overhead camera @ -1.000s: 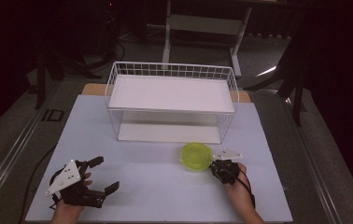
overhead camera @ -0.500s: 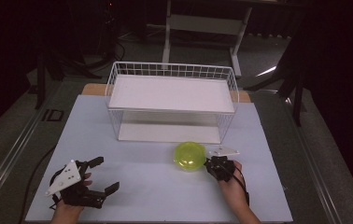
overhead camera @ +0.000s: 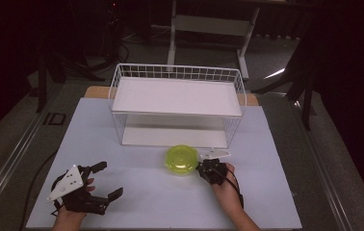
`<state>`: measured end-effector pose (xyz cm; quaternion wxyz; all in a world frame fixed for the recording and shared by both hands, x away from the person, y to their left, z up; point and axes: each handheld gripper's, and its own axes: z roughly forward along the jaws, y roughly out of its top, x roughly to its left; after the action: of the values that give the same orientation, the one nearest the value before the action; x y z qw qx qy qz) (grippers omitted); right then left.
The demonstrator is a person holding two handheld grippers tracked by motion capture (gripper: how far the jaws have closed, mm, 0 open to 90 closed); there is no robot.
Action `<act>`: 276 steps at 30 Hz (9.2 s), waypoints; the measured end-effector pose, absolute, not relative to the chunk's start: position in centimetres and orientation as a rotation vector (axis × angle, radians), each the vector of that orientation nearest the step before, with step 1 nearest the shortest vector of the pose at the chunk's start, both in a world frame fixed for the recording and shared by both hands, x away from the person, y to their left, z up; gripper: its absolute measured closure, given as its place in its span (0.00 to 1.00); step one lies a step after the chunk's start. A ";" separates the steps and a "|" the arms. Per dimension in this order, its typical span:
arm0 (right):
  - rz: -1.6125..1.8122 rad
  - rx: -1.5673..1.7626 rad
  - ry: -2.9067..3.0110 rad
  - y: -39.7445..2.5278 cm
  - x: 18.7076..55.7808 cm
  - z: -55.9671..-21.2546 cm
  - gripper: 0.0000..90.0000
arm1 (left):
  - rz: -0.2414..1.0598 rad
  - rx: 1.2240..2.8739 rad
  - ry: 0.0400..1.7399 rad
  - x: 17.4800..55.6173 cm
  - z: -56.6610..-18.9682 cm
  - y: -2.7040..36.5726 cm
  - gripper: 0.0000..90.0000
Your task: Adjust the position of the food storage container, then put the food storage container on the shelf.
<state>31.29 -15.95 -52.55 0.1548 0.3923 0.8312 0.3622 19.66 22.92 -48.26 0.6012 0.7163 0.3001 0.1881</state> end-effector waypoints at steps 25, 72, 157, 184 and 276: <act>1.051 1.079 2.403 -13.9 32.0 -52.7 1.00 | 0.435 1.661 0.696 19.7 -48.3 23.0 0.01; 1.292 0.877 2.228 -16.8 25.9 -44.6 0.17 | 0.164 1.780 0.513 23.4 -45.1 17.6 0.01; 1.269 1.467 2.296 -15.8 29.9 -49.8 0.87 | 0.094 1.938 1.091 28.1 -48.7 10.2 0.92; 1.304 1.381 2.151 -14.9 32.4 -46.1 0.88 | 0.094 1.779 1.069 32.5 -47.9 11.7 0.91; 1.245 1.423 2.134 -10.2 34.8 -50.7 1.00 | 0.317 1.628 0.981 30.0 -50.6 15.7 0.02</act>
<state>34.82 -10.21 -50.66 0.1449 0.4937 0.7407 0.4320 30.03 15.73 -50.59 0.5705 0.6939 0.4182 0.1351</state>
